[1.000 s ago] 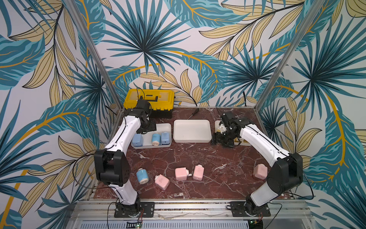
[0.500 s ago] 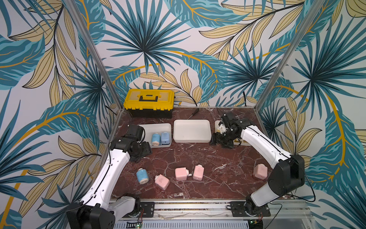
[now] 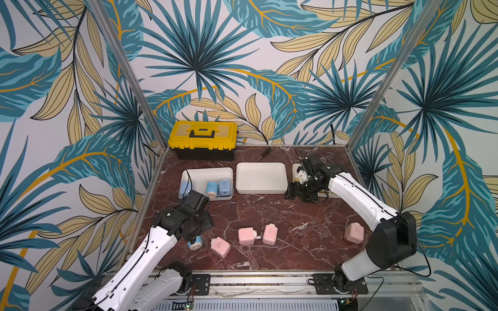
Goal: Place the pencil sharpeners by color into the storage box
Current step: Pick up the pencil sharpener from the center of the board.
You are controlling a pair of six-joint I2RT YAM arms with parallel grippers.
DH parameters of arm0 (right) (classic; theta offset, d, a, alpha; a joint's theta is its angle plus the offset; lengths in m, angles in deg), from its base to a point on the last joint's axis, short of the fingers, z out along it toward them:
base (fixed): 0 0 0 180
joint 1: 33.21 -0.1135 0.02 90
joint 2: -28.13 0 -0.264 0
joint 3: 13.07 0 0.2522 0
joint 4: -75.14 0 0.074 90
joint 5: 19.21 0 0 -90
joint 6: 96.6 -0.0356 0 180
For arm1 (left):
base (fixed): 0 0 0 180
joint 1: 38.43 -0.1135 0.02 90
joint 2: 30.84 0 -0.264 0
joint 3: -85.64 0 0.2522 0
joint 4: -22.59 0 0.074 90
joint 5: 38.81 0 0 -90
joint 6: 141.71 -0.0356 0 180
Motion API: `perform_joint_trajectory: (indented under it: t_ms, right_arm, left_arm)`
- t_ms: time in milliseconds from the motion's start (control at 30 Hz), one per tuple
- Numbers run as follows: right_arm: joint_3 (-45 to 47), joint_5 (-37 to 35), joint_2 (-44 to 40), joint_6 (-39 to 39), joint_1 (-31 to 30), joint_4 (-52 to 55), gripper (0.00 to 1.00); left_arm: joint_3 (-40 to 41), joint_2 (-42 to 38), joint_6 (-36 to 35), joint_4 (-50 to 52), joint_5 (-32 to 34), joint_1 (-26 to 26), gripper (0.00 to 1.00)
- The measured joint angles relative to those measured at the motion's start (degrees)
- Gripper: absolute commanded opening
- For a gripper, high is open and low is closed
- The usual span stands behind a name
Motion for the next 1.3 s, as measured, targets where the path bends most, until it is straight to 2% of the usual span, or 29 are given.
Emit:
perform_joint_trajectory:
  t_ms: [333,633,900,1300]
  right_arm:
    - [1.84,0.46,0.00,0.00,-0.04,-1.36,0.82]
    - [1.84,0.85,0.00,0.48,-0.04,-1.53,0.82]
    - [1.84,0.83,0.00,0.85,-0.04,-1.53,0.82]
    - [1.86,0.83,0.02,0.83,-0.04,-1.55,0.82]
  left_arm:
    - [6.23,-6.43,9.03,1.27,4.44,5.90,0.74]
    - [8.22,-6.40,14.56,3.69,8.26,6.54,0.75]
    - [8.20,-2.45,13.79,3.93,10.21,6.32,0.76]
    - [8.02,1.66,6.43,4.50,9.29,0.33,0.75]
